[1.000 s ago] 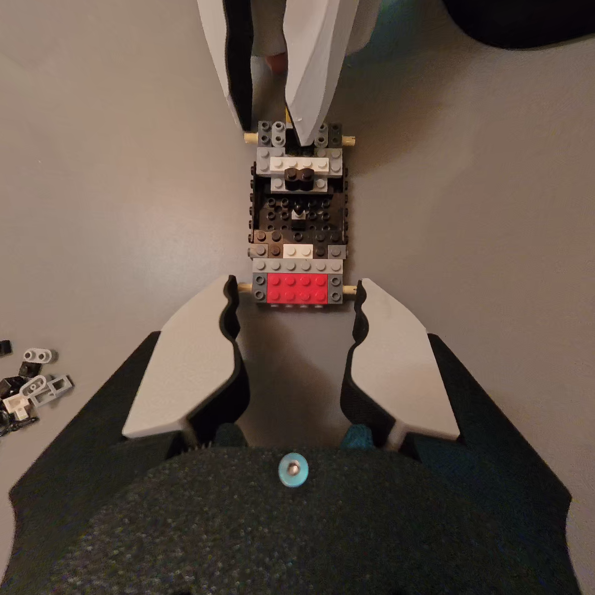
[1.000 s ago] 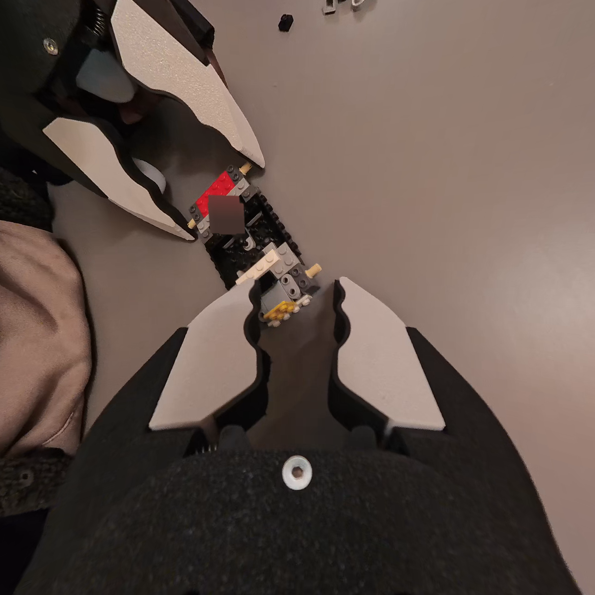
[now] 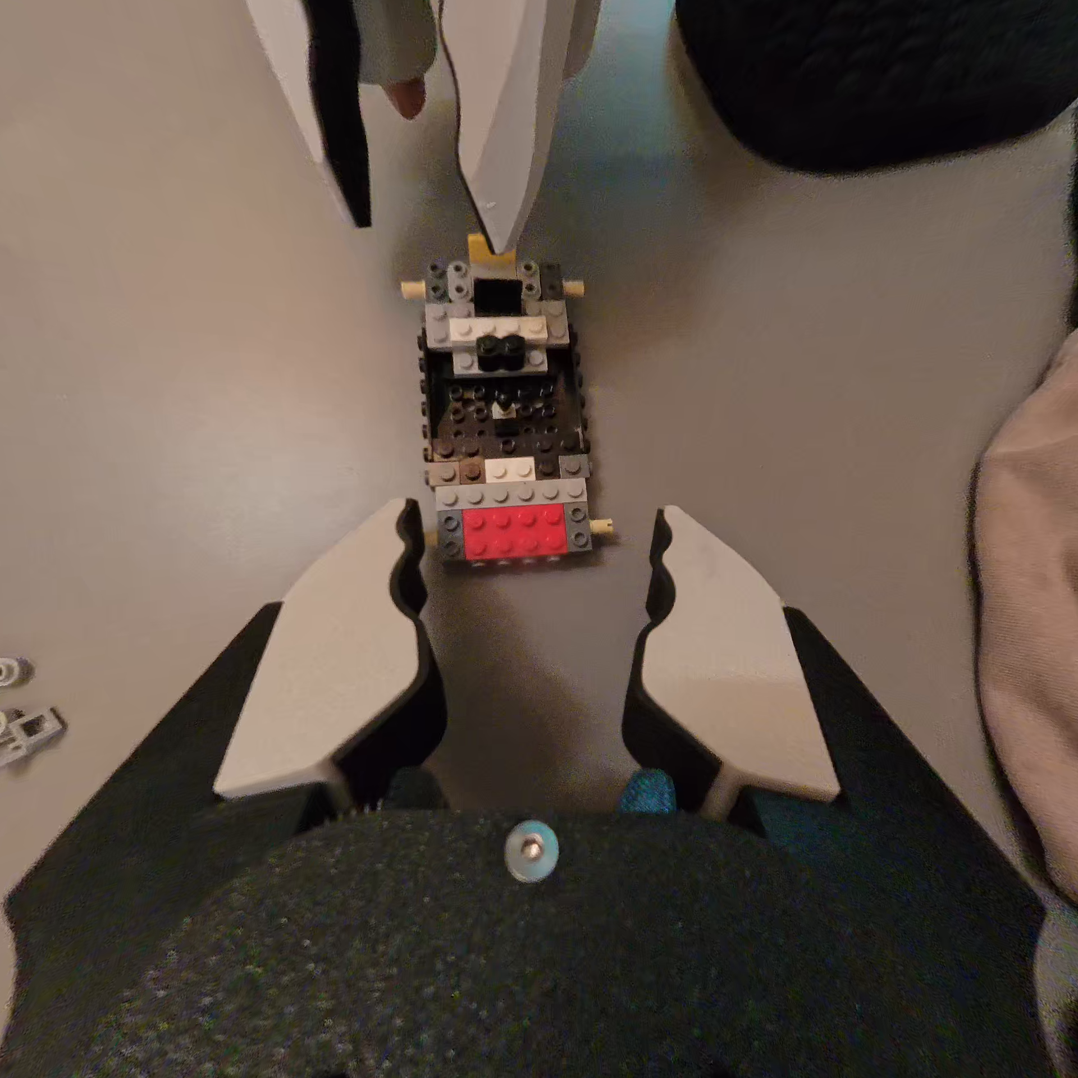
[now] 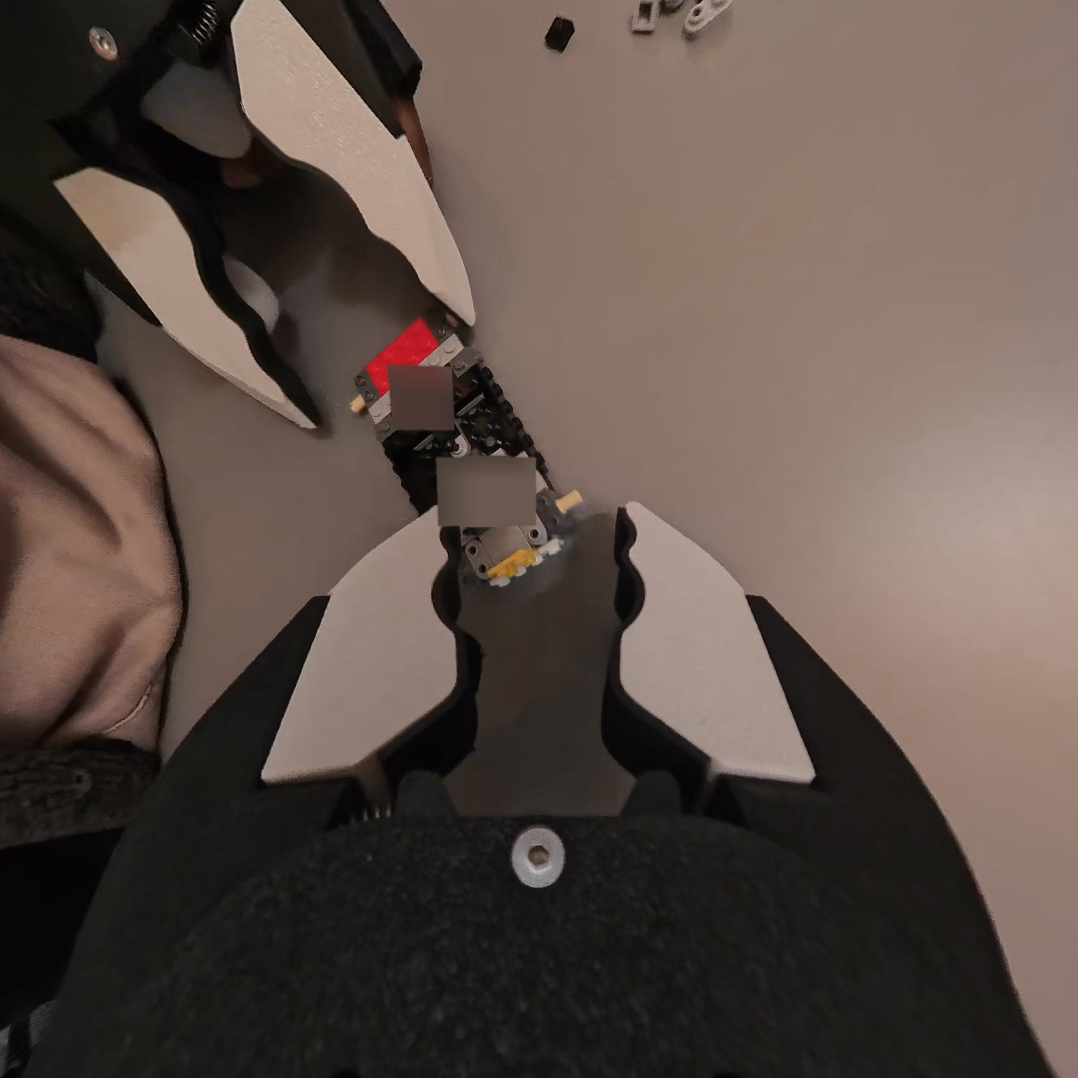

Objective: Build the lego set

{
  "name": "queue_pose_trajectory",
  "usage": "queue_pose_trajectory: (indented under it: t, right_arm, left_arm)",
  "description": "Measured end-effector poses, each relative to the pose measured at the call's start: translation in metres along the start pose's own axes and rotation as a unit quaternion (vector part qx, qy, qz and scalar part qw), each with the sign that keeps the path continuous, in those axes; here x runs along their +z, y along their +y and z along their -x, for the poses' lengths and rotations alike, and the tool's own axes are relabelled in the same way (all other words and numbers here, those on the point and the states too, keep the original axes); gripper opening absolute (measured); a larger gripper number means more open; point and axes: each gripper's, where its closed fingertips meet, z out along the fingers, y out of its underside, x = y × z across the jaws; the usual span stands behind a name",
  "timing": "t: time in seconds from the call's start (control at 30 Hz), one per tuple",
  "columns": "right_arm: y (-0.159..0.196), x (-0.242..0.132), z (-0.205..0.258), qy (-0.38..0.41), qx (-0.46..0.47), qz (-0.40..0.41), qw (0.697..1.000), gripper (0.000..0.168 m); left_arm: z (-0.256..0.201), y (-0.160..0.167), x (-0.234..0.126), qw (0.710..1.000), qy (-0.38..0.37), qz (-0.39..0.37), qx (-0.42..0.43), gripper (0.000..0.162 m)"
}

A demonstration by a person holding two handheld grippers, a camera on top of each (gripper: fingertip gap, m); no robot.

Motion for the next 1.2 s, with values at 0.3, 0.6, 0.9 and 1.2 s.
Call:
queue_pose_trajectory:
  t: [0.3, 0.6, 0.9, 1.2]
  right_arm:
    - [0.030, -0.014, 0.007, 0.021, 0.014, -0.036, 0.999, 0.049]
    - [0.048, -0.013, 0.025, 0.028, 0.020, -0.077, 0.996, 0.049]
    - [0.024, -0.022, 0.030, 0.001, 0.094, -0.207, 0.974, 0.060]
    - [-0.051, -0.068, 0.041, 0.057, 0.238, -0.522, 0.817, 0.058]
  left_arm:
    - [0.011, -0.005, 0.012, 0.998, 0.001, 0.060, -0.014, 0.081]
    - [0.010, -0.012, 0.029, 0.989, -0.031, 0.141, 0.015, 0.059]
    - [0.012, -0.025, 0.021, 0.991, -0.133, 0.008, 0.011, 0.059]
    - [0.018, -0.088, -0.030, 0.940, -0.297, -0.162, 0.037, 0.059]
